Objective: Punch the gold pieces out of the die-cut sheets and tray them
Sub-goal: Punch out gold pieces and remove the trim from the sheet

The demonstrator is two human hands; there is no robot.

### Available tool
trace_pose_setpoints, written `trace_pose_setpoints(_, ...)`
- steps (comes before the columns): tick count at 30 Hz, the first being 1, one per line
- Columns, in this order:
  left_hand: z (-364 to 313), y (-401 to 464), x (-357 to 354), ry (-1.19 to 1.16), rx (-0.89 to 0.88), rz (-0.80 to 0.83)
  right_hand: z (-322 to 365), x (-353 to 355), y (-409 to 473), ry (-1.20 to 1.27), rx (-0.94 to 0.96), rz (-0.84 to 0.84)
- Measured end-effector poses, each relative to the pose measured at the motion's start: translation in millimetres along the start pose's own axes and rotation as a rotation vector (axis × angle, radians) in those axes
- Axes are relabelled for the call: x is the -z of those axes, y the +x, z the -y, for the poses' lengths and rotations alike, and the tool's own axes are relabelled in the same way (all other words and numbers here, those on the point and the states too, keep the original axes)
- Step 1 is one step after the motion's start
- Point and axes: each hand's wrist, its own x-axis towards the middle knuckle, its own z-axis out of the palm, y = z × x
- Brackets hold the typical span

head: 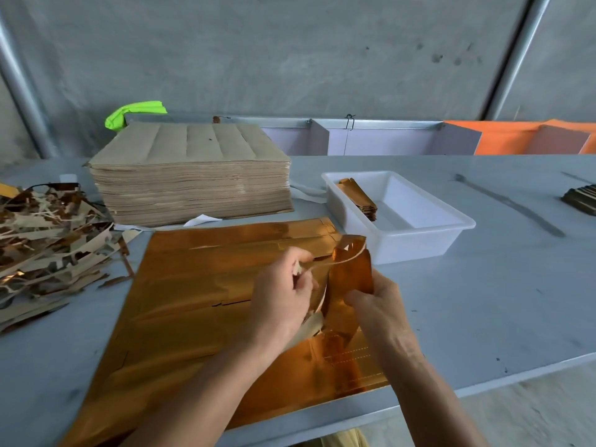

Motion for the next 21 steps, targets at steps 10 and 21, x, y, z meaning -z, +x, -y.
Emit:
trace_pose_setpoints(10, -46.6, 31.7, -3.9, 0.283, -0.517, -0.058, 14.3, -7.7, 3.8, -0.302, 0.352, -0.095)
trace_pose_setpoints(21, -30.3, 42.9, 19.7, -0.128, 0.124, 0.006, 10.6, 19.7, 4.3, 0.253, -0.107, -0.073)
